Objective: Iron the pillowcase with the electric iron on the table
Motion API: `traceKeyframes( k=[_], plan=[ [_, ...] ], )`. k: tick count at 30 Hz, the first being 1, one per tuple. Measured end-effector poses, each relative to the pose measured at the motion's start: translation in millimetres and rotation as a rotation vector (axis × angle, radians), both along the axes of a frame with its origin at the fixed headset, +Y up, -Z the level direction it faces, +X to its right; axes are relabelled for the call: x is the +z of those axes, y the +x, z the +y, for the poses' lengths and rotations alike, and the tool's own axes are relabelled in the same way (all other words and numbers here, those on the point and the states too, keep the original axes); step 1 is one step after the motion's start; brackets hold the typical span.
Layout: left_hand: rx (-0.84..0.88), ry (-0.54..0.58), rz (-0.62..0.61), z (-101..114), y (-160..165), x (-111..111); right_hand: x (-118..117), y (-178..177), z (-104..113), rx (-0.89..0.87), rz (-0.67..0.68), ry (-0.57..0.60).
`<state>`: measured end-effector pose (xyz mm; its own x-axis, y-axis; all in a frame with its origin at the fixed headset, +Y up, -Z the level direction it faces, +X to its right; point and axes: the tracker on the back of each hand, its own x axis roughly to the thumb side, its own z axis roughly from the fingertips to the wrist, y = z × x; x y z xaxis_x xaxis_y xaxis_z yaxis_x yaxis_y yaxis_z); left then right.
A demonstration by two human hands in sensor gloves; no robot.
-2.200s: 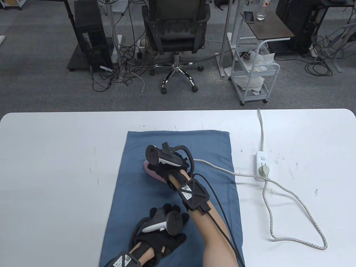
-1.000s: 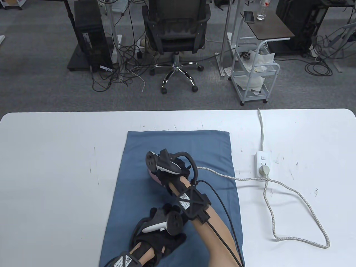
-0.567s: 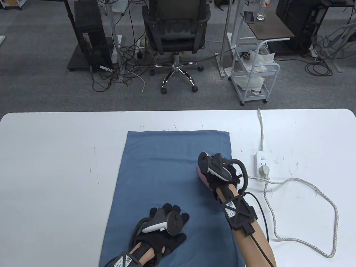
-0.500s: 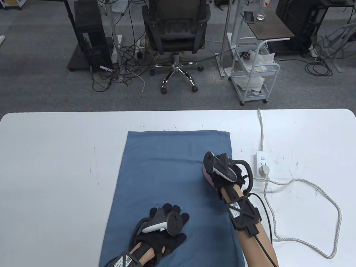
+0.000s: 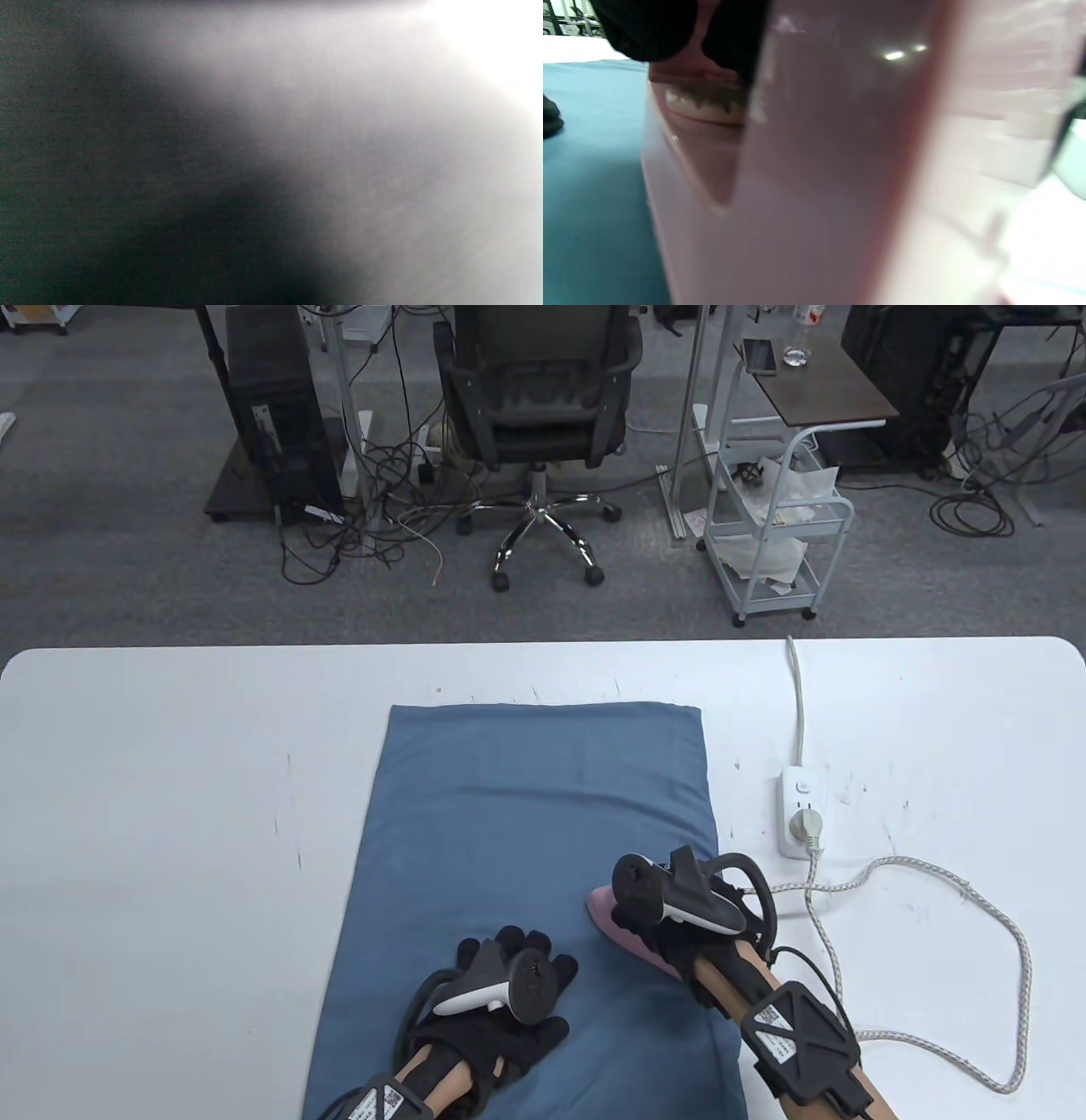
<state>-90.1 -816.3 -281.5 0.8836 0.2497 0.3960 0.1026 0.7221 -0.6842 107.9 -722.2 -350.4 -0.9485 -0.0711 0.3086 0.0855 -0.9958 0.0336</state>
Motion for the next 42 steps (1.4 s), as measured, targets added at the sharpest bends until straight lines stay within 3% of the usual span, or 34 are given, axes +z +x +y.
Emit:
traceKeyframes(
  k=[3, 12, 16, 22, 28, 33, 37, 42],
  plan=[
    [-0.001, 0.001, 0.000, -0.1, 0.0, -0.1, -6.9, 3.8, -1.1, 0.061, -0.038, 0.045],
    [-0.001, 0.000, 0.000, -0.2, 0.1, 0.0, -77.3, 39.6, -1.6, 0.116, -0.383, 0.084],
    [-0.001, 0.000, 0.000, -0.2, 0.0, -0.1, -89.4, 43.9, -1.6, 0.095, -0.431, 0.084],
    [0.000, 0.000, 0.000, -0.3, -0.1, -0.2, -76.5, 52.9, 8.2, -0.063, -0.368, 0.077],
    [0.002, -0.002, 0.000, -0.4, -0.2, -0.2, -39.1, 61.0, 35.4, -0.260, -0.245, 0.116],
    [0.007, 0.005, 0.002, 0.6, -0.3, -0.3, -23.8, 63.9, 47.5, -0.300, -0.191, 0.147],
    [0.016, 0.091, 0.011, 9.3, 0.5, -2.0, -21.2, 64.5, 55.0, -0.292, -0.167, 0.167],
    [0.046, 0.164, 0.061, 23.8, 0.3, -29.6, -24.2, 65.5, 57.2, -0.284, -0.142, 0.172]
  ],
)
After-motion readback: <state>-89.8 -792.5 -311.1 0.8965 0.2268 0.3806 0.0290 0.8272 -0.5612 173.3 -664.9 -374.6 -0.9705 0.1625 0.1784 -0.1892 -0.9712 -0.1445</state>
